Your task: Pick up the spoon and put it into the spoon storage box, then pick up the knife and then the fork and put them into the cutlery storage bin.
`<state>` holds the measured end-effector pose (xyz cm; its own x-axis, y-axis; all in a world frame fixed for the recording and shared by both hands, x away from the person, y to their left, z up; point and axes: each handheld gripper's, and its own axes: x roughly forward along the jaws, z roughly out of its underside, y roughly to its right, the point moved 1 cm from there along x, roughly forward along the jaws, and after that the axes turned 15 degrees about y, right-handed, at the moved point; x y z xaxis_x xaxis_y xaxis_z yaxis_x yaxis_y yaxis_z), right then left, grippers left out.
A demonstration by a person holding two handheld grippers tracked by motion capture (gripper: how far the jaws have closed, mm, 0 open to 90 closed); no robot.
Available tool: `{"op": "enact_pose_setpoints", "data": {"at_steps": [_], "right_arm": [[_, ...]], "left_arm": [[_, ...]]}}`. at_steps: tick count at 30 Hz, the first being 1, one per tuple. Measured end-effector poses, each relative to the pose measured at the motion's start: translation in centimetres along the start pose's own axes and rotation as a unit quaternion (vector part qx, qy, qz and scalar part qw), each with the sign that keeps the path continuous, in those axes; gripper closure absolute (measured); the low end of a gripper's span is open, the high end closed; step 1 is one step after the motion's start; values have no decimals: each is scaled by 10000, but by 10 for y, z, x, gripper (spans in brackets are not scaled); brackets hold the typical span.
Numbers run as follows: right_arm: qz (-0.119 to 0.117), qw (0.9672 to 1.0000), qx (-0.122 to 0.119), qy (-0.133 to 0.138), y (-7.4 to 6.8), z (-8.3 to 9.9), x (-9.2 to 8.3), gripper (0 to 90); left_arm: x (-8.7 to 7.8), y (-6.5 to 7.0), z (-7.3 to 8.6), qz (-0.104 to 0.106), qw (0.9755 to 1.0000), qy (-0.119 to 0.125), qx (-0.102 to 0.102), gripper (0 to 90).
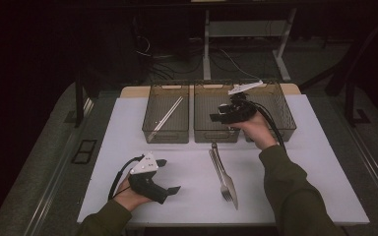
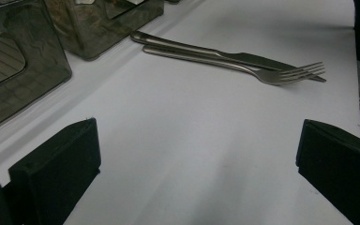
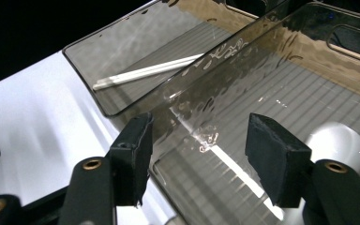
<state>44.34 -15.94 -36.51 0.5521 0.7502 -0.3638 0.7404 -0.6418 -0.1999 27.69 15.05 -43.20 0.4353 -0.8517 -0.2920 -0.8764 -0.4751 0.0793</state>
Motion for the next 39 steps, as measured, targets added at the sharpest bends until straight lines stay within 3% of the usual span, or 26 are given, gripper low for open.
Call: {"op": "enact_pose_setpoints", "data": {"at_steps": [18,25,32,39], "right_arm": [[-229,9997,-35,119,-26,24,-51,379],[-298,9995,-32,37,-39,44,-68,389],[-407,9990,-83,-146,-53,74,-84,477],[-508,9979,-193,-342,-65,92,-90,616]], "left_arm": [[-1,0,-1,-35,10000,-16,21,0],[-2,0,-2,-53,10000,-6,15,0],[-2,0,-2,-101,9999,-4,13,0],[-1,1,-1,-100,9999,-13,12,0]]}}
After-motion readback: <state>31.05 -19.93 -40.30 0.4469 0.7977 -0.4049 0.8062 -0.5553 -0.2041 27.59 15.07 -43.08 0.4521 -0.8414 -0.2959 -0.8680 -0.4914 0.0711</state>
